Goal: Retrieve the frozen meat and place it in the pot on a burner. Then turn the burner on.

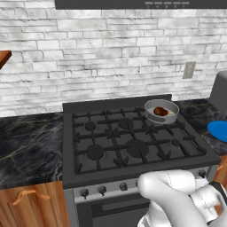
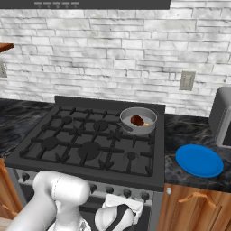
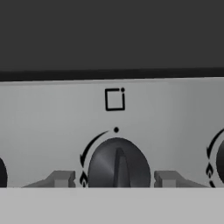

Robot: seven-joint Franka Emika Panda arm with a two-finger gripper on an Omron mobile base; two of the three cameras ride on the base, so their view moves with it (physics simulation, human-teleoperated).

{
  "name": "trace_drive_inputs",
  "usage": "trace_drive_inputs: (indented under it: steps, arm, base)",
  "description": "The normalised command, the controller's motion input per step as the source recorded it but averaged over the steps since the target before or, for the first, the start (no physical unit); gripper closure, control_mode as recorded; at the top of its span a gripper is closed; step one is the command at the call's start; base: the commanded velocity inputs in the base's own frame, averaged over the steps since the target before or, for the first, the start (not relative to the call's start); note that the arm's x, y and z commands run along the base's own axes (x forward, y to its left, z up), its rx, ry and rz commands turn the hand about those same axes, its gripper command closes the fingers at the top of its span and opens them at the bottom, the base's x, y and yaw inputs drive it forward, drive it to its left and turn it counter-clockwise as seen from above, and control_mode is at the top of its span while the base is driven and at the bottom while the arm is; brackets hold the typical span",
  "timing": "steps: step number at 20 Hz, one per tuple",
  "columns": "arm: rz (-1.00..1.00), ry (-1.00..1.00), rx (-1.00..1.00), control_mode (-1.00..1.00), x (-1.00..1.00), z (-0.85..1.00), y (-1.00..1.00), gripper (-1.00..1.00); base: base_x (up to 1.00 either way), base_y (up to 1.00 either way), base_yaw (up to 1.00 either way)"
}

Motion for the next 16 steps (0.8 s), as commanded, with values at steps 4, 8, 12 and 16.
trace_drive_inputs:
  steps: [4,8,12,16]
  arm:
    - [0.0,0.0,-0.01,-1.0,0.0,0.0,0.0,1.0]
    - [0.0,0.0,-0.19,-1.0,0.0,0.0,0.07,1.0]
    - [0.02,0.03,-0.25,-1.0,0.0,0.0,0.03,1.0]
    - [0.14,0.0,-0.22,-1.0,0.0,0.0,0.0,1.0]
  base:
    - [0.0,0.0,0.0]
    - [0.0,0.0,0.0]
    - [0.0,0.0,0.0]
    - [0.0,0.0,0.0]
